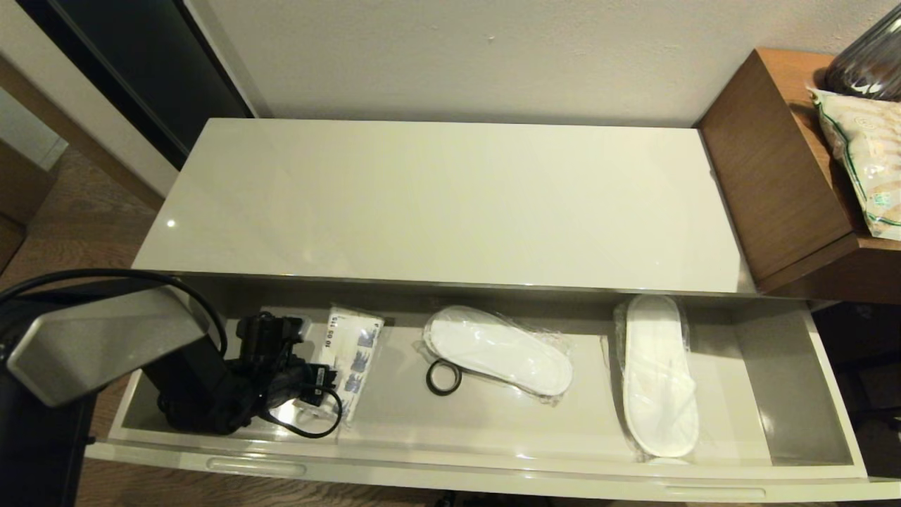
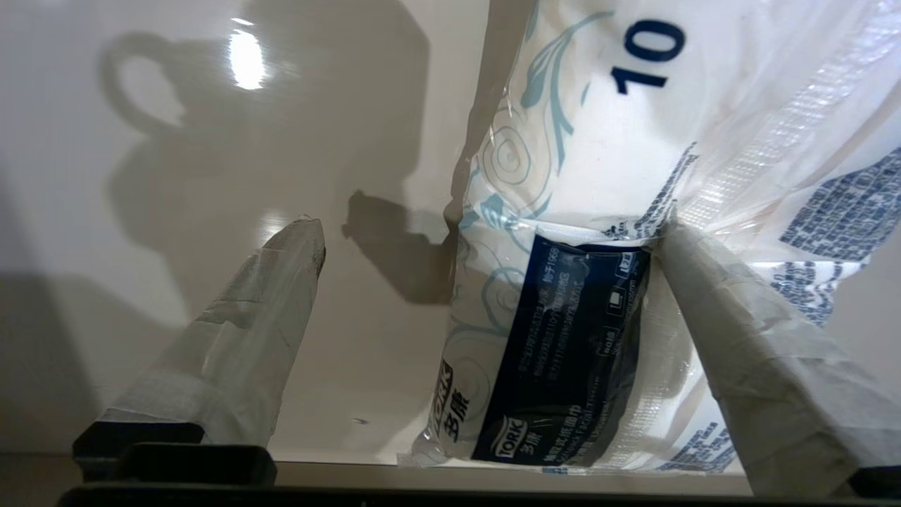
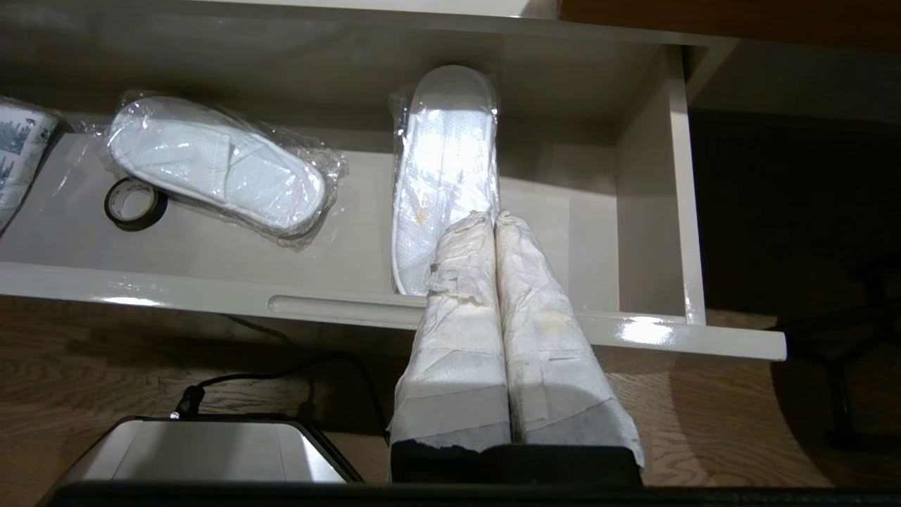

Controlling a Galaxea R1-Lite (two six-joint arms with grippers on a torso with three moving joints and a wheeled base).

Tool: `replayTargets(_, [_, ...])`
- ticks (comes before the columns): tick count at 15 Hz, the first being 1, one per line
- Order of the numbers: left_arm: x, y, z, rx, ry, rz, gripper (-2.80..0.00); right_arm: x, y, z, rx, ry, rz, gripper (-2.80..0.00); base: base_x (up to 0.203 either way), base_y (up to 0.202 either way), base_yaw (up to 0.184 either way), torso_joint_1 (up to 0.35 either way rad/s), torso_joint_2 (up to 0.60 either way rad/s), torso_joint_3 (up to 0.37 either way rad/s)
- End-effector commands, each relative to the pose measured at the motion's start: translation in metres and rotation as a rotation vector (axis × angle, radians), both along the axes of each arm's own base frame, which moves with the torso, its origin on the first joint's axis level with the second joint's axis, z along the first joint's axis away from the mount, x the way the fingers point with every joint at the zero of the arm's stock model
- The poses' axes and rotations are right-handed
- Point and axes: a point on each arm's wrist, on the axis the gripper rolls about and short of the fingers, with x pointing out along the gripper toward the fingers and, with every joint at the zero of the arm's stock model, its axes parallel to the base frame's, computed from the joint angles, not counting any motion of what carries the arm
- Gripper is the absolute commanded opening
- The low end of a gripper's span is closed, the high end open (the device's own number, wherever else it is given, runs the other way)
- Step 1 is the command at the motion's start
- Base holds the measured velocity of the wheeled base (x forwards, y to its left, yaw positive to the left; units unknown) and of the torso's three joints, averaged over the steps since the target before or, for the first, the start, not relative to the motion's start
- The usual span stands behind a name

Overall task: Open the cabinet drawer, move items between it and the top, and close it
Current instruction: Take out the tissue from the drawer

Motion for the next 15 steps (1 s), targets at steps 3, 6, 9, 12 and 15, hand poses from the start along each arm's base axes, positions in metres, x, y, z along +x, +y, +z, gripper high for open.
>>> replayTargets(3, [-0.002,-0.0032,-0.0066,0.0,0.018,-0.011,0.0,-0.0001,0.0,-0.0001,-0.001,-0.002,0.0,-2.8,0.0,0.0,0.0,0.0,0.0,0.0])
replayTargets(6, [-0.004,-0.0077,-0.0086,0.0,0.023,-0.023,0.0,-0.0001,0.0,-0.0001,-0.001,-0.002,0.0,-2.8,0.0,0.0,0.0,0.0,0.0,0.0])
replayTargets(9, [-0.0034,-0.0078,-0.0085,0.0,0.015,-0.024,0.0,-0.0001,0.0,-0.0001,-0.001,-0.002,0.0,-2.8,0.0,0.0,0.0,0.0,0.0,0.0])
replayTargets(12, [-0.0037,-0.0078,-0.0091,-0.001,0.017,-0.023,-2.8,-0.0001,0.0,-0.0001,-0.001,-0.002,0.0,-2.8,0.0,0.0,0.0,0.0,0.0,0.0])
replayTargets(15, [-0.0034,-0.0078,-0.0095,-0.002,0.007,-0.023,-2.8,-0.0001,0.0,-0.0001,-0.001,-0.002,0.0,-2.8,0.0,0.0,0.0,0.0,0.0,0.0])
